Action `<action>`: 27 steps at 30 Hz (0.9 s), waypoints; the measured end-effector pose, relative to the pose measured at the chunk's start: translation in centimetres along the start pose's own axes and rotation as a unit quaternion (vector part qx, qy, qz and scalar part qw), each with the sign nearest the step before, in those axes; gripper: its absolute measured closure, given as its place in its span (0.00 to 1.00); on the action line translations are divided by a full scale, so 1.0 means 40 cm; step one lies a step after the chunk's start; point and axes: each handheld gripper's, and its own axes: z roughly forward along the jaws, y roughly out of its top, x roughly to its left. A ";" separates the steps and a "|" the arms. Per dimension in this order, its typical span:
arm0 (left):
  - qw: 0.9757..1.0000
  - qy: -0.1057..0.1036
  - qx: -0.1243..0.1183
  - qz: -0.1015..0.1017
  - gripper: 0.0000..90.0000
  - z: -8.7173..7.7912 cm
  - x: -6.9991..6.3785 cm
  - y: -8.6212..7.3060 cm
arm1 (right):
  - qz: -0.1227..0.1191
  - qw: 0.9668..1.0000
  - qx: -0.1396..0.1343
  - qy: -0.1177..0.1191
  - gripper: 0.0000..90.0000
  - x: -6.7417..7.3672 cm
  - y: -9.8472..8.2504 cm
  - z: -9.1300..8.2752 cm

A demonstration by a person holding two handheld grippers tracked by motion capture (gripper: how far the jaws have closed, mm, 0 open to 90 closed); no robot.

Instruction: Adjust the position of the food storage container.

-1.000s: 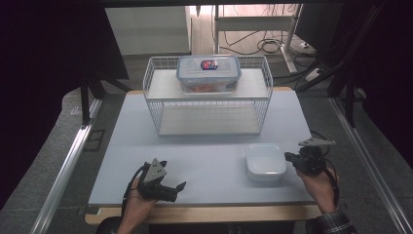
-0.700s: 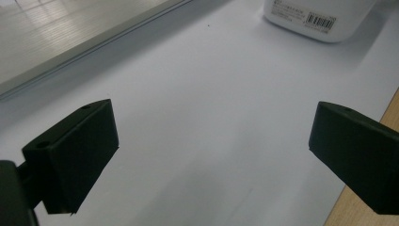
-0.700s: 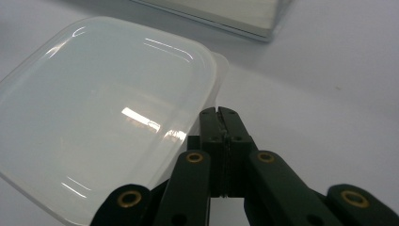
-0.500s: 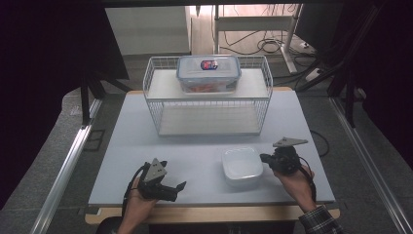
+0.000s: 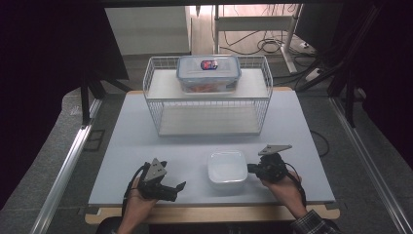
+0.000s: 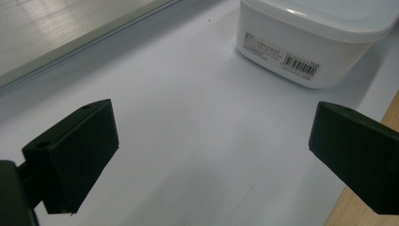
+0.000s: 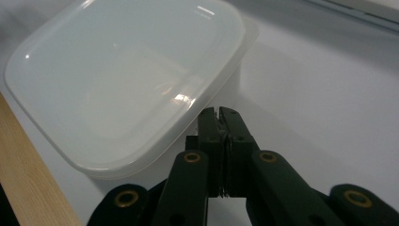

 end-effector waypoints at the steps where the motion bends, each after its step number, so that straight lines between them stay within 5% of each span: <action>1: 1.000 -0.001 0.002 -0.002 0.02 0.000 0.001 0.000 | -0.002 1.000 0.000 0.002 0.98 0.006 0.002 0.005; 9: 1.000 -0.009 0.004 -0.014 0.02 0.000 0.005 0.000 | -0.014 1.000 0.003 0.019 0.98 0.041 0.015 0.035; 14: 0.999 -0.021 0.021 -0.026 0.04 0.001 0.006 0.000 | -0.035 0.999 0.001 0.008 0.92 0.052 0.021 0.036; 17: 0.998 -0.038 0.019 -0.042 0.04 -0.001 0.008 0.002 | -0.041 0.999 -0.011 -0.017 0.84 0.039 0.019 0.008; 20: 0.998 -0.039 0.007 -0.040 0.04 -0.004 0.009 0.002 | -0.027 0.999 -0.029 -0.012 0.71 0.022 0.010 -0.021; 27: 0.998 -0.042 -0.015 -0.037 0.02 -0.009 0.015 -0.004 | -0.042 0.997 -0.060 -0.017 0.33 0.015 -0.008 -0.057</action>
